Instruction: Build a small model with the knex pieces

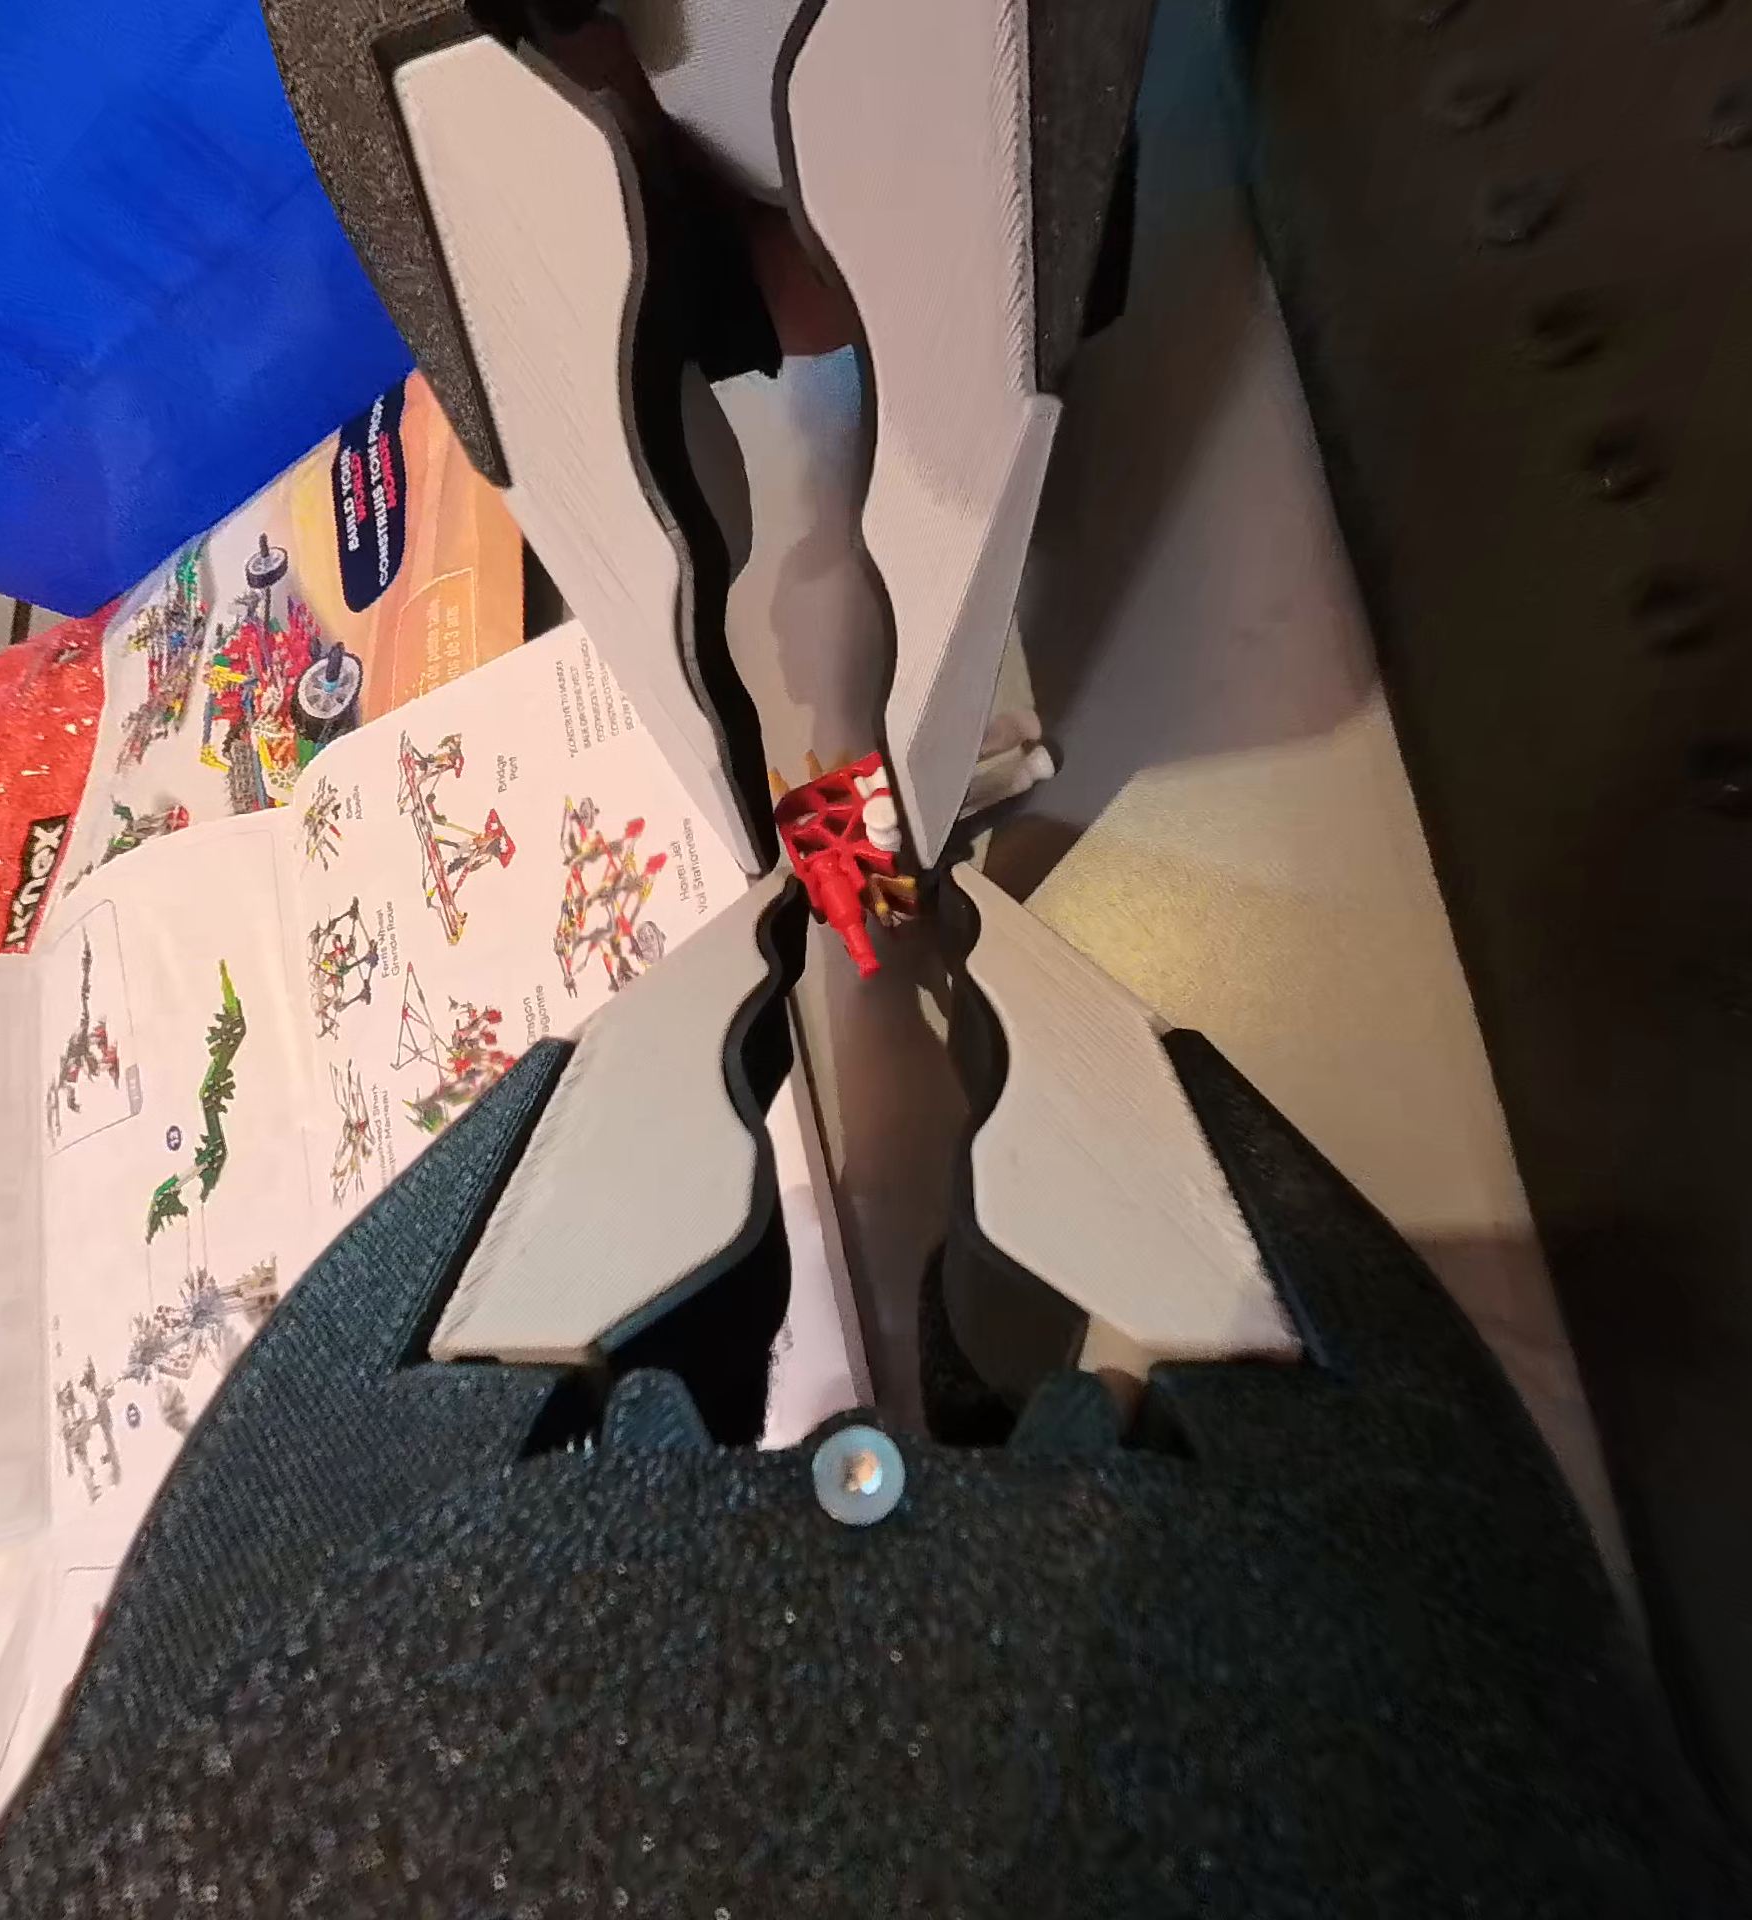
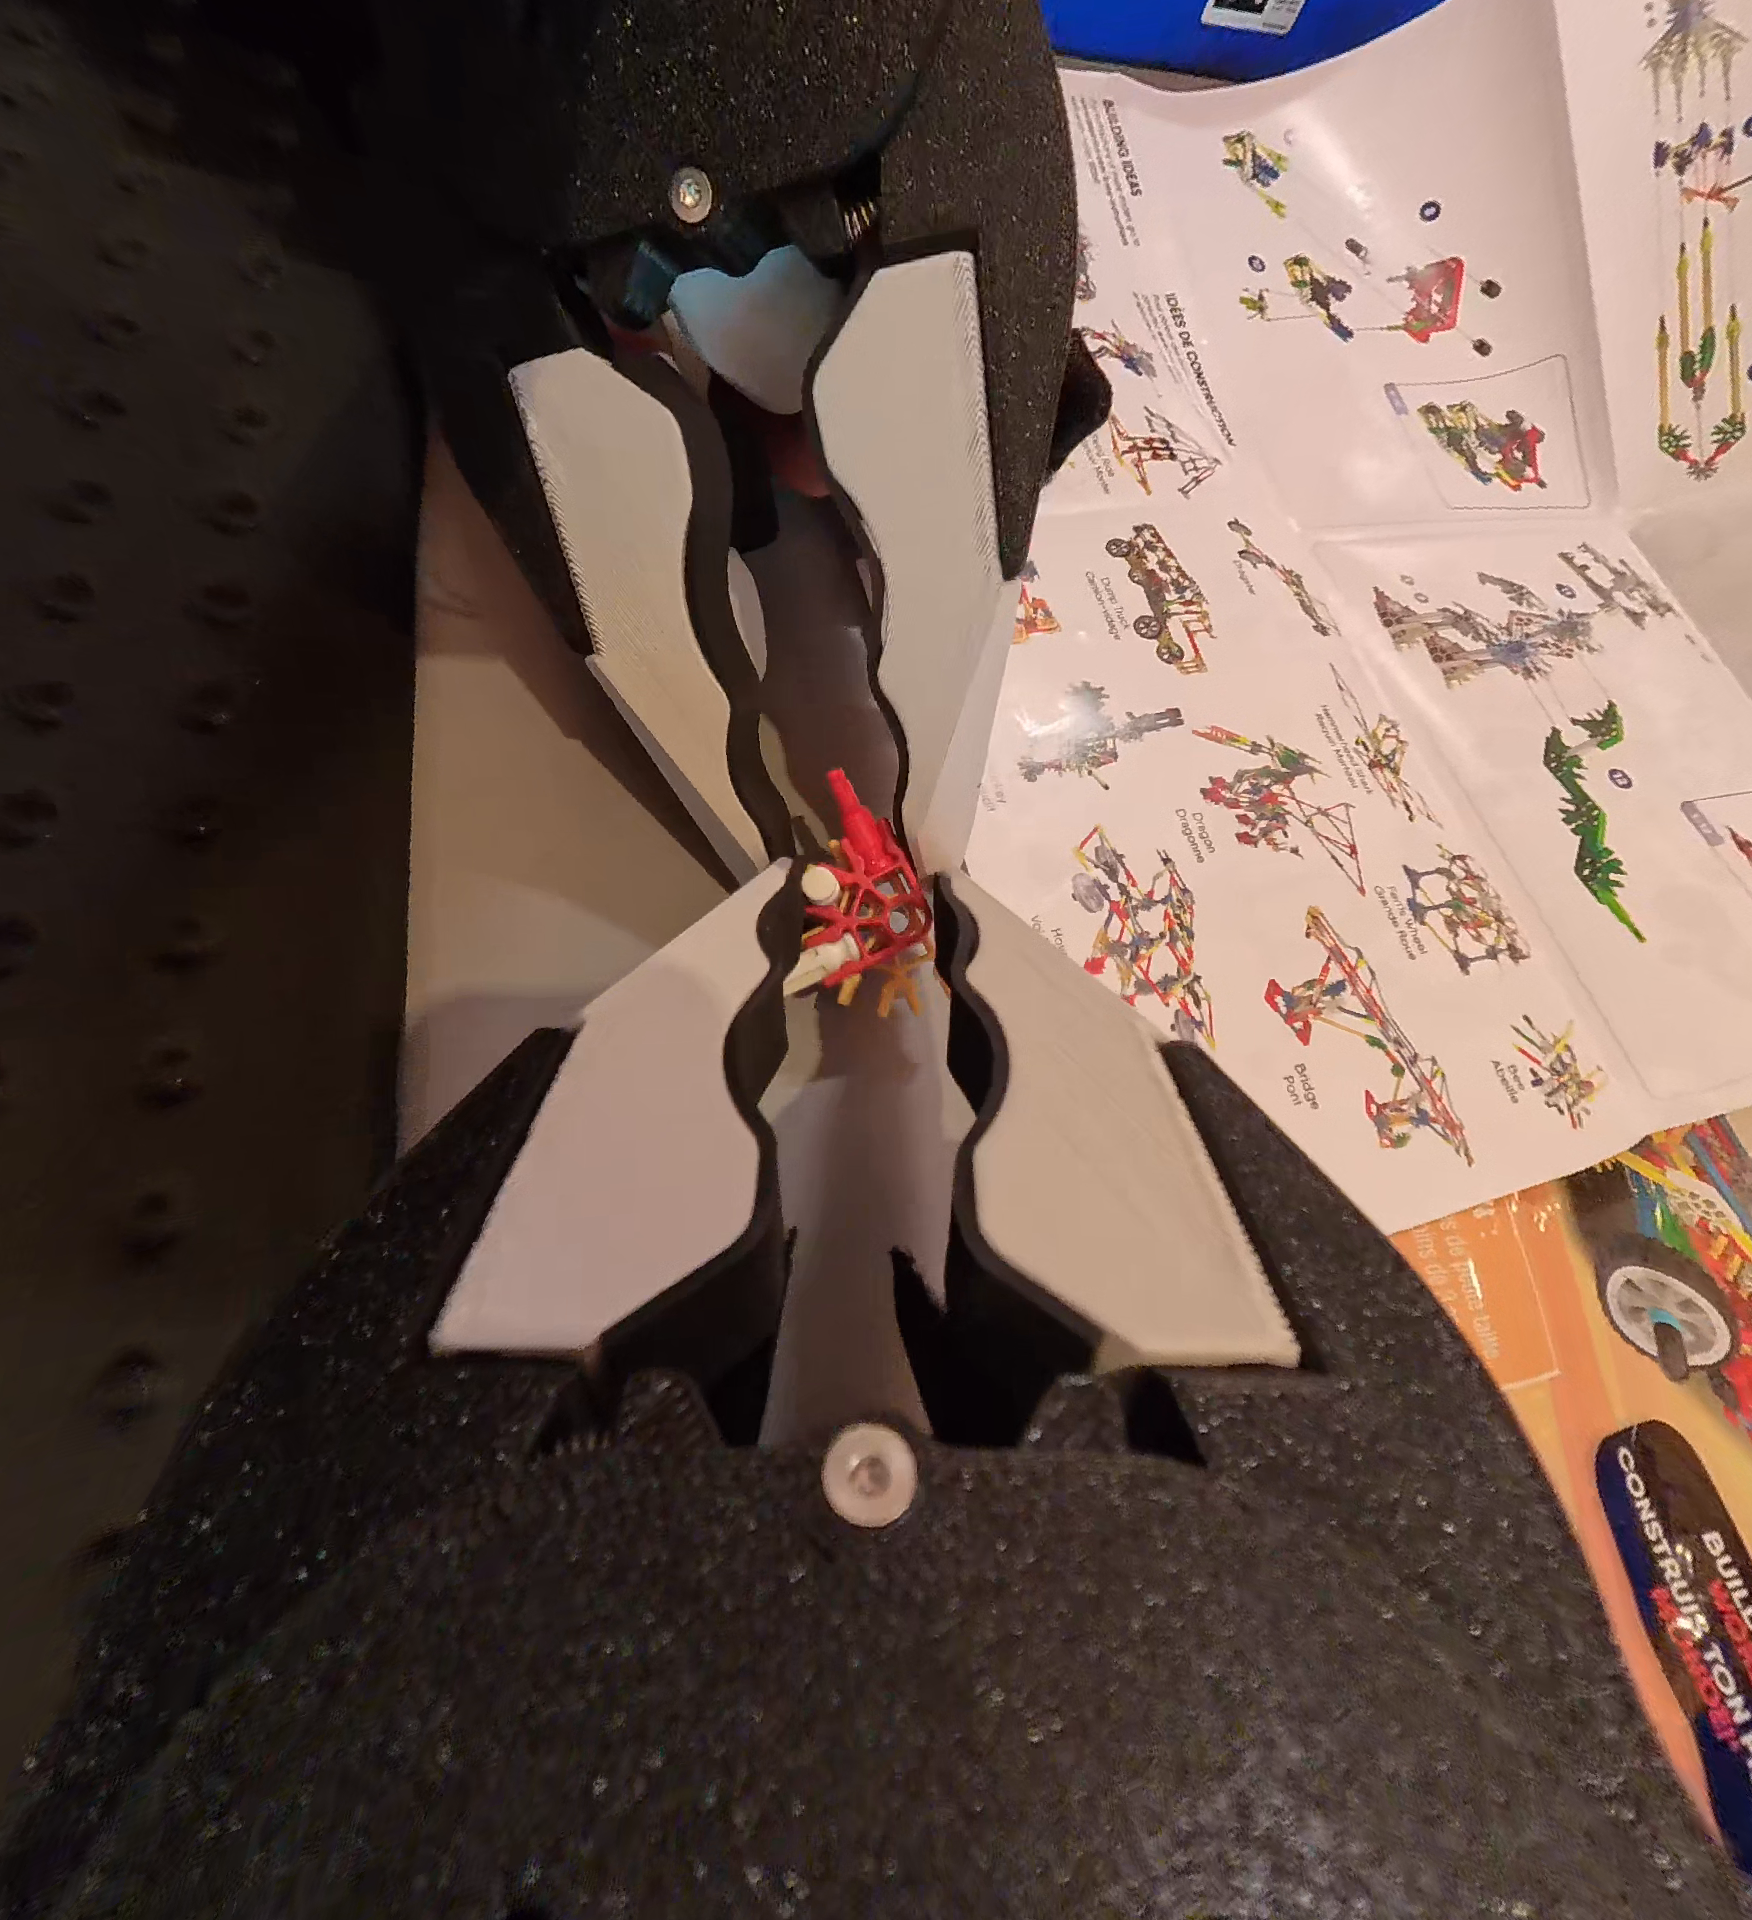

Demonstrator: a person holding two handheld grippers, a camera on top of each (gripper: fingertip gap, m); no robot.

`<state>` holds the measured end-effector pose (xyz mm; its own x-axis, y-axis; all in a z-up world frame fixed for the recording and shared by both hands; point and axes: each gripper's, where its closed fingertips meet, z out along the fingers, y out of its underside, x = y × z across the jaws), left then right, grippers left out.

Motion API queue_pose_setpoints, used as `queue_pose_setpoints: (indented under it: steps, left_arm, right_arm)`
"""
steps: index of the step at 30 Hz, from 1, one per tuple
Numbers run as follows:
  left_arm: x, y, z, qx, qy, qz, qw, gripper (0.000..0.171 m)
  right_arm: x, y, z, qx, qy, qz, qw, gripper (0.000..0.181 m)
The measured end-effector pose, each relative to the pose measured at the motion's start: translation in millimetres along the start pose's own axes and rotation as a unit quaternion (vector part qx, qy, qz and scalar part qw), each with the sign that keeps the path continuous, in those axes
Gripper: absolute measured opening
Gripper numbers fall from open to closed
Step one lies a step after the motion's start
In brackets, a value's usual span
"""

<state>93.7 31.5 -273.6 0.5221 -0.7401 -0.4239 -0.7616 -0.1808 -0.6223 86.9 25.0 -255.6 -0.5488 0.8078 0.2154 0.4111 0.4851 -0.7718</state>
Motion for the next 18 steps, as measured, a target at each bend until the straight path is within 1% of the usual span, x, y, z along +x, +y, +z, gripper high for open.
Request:
queue_pose_setpoints:
  steps: [1,3,5,10,14,18]
  left_arm:
    - [-0.2,-0.7,0.4,0.002,0.001,-0.003,1.000,0.021]
    - [-0.7,0.7,1.2,0.000,0.006,-0.010,1.000,0.021]
    - [-0.7,1.0,1.4,0.001,0.007,-0.012,1.000,0.021]
    - [-1.0,0.3,2.6,-0.004,0.012,-0.021,1.000,0.020]
    - [-1.1,-0.4,3.6,-0.014,0.014,-0.034,0.999,0.020]
    - [-2.8,-0.3,5.0,-0.025,0.016,-0.048,0.998,0.020]
  right_arm:
    - [1.3,0.6,-1.5,-0.003,0.004,0.000,1.000,0.025]
    - [5.0,3.7,-5.6,-0.011,0.017,0.005,1.000,0.033]
    - [2.8,4.2,-7.4,-0.007,0.018,0.011,1.000,0.032]
    - [1.3,7.2,-2.3,-0.026,0.042,-0.003,0.999,0.024]
    - [3.0,7.8,-4.1,-0.020,0.053,0.011,0.998,0.025]
    - [5.3,4.4,-8.7,-0.010,0.066,0.035,0.997,0.029]
